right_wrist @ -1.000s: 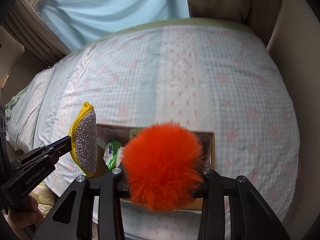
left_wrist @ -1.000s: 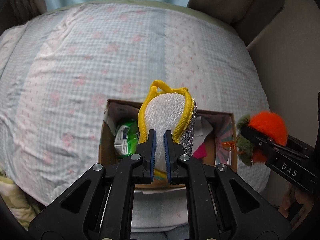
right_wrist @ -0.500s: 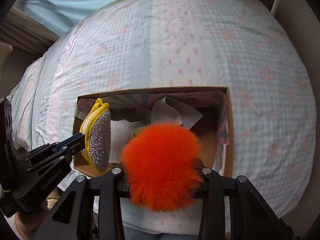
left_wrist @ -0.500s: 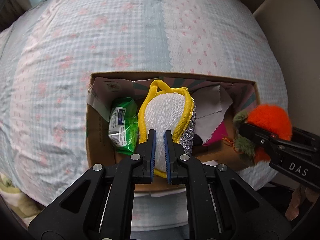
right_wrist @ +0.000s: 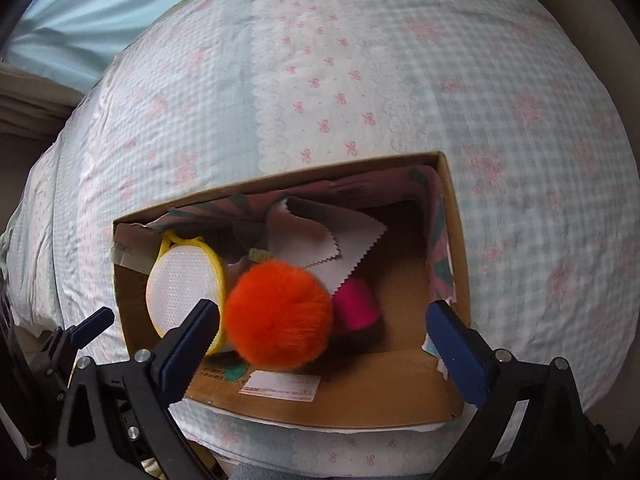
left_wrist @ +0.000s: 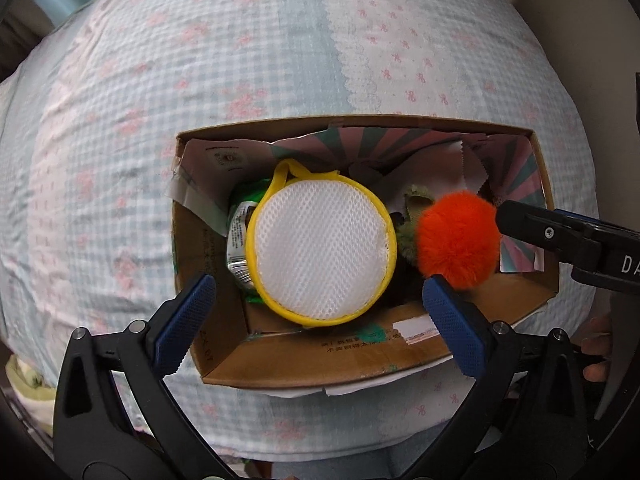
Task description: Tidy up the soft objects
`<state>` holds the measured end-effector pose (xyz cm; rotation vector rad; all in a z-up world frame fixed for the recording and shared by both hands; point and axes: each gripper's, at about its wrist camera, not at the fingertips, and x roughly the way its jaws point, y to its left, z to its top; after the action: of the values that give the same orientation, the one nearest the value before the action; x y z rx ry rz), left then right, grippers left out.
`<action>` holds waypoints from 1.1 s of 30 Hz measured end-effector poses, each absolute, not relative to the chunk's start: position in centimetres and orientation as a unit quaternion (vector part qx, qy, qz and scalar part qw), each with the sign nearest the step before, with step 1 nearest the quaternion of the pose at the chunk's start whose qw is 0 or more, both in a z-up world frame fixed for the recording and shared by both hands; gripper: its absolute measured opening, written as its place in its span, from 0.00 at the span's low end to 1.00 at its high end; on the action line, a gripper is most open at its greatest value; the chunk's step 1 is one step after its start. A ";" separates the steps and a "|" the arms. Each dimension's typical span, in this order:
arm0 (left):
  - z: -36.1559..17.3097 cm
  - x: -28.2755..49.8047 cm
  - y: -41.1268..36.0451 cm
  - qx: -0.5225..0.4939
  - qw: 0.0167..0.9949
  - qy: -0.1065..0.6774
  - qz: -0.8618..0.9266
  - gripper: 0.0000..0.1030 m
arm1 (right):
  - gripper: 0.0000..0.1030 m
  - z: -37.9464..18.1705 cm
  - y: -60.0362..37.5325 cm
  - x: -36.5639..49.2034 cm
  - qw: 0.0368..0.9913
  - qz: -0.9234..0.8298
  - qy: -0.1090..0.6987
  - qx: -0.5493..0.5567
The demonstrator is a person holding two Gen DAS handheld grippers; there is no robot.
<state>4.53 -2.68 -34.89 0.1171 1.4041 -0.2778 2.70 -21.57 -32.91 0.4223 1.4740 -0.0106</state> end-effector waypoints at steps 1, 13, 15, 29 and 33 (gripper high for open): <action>-34.9 4.5 -2.6 0.054 0.754 0.643 -0.126 1.00 | 1.00 -33.0 -21.7 2.6 0.719 -0.007 0.668 0.194; -31.7 4.2 -2.2 0.043 0.773 0.624 -0.108 1.00 | 1.00 -31.4 -21.6 2.0 0.725 -0.001 0.661 0.192; -30.4 4.0 -2.2 0.040 0.779 0.616 -0.107 1.00 | 1.00 -30.6 -21.6 2.0 0.728 0.006 0.659 0.190; -14.4 1.3 -0.3 0.001 0.869 0.486 -0.096 1.00 | 1.00 -16.3 -22.1 -0.1 0.817 0.000 0.565 0.115; -9.8 -0.2 0.6 0.002 0.891 0.446 -0.084 1.00 | 1.00 -11.8 -22.6 -1.5 0.843 -0.010 0.528 0.099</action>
<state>-0.20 0.64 -9.79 0.0048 0.9251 -0.1745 -1.53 -22.59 -11.83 0.2095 1.1150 -0.0210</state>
